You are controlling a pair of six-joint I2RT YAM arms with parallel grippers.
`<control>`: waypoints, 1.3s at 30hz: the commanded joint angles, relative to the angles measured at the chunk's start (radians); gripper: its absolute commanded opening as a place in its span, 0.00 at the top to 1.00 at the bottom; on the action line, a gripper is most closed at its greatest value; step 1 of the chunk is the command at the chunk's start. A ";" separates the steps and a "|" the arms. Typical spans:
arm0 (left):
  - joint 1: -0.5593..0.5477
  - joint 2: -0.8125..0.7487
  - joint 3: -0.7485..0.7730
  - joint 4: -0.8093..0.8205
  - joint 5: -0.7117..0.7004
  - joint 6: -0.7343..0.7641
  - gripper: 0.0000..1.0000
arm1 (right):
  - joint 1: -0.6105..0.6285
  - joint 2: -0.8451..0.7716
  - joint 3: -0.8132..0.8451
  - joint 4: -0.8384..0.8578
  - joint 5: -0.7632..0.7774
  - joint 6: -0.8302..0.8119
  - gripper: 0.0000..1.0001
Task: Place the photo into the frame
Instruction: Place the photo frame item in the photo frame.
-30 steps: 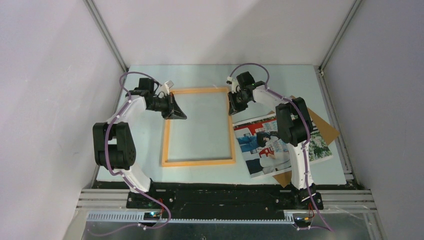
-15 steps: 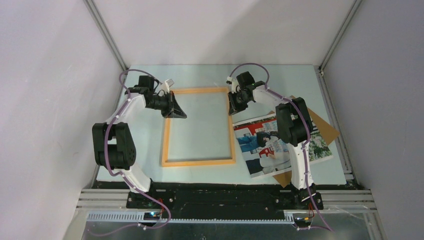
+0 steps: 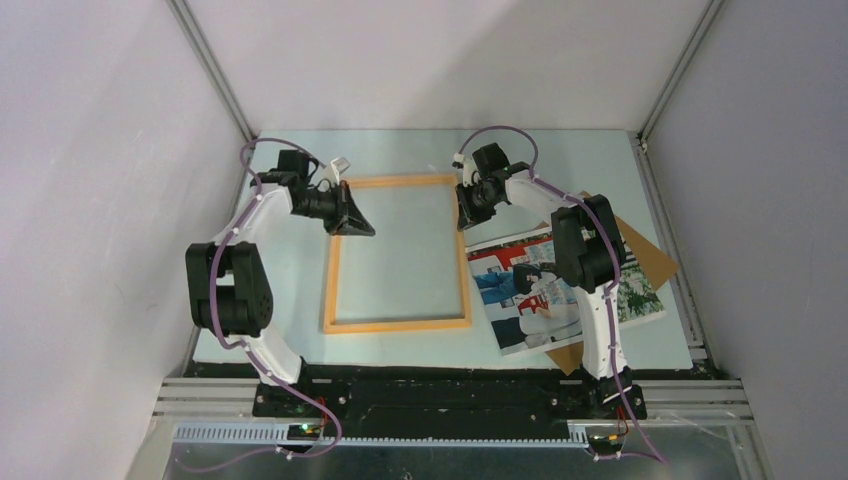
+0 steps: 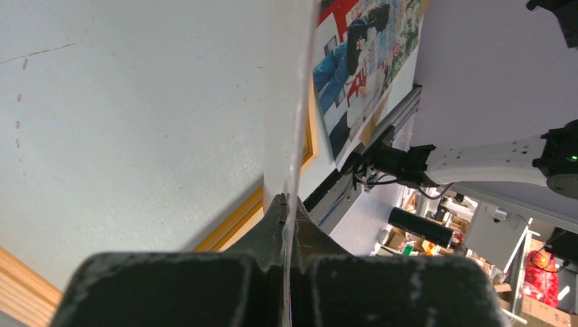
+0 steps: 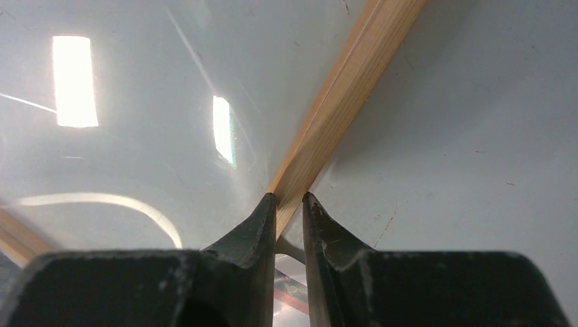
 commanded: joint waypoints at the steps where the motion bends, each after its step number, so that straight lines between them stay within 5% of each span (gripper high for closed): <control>1: -0.029 0.012 0.037 -0.071 0.116 -0.013 1.00 | 0.036 0.021 -0.001 -0.007 0.036 -0.046 0.79; 39: -0.031 0.002 0.122 -0.072 0.200 -0.065 1.00 | 0.039 0.016 -0.011 -0.010 0.045 -0.052 0.80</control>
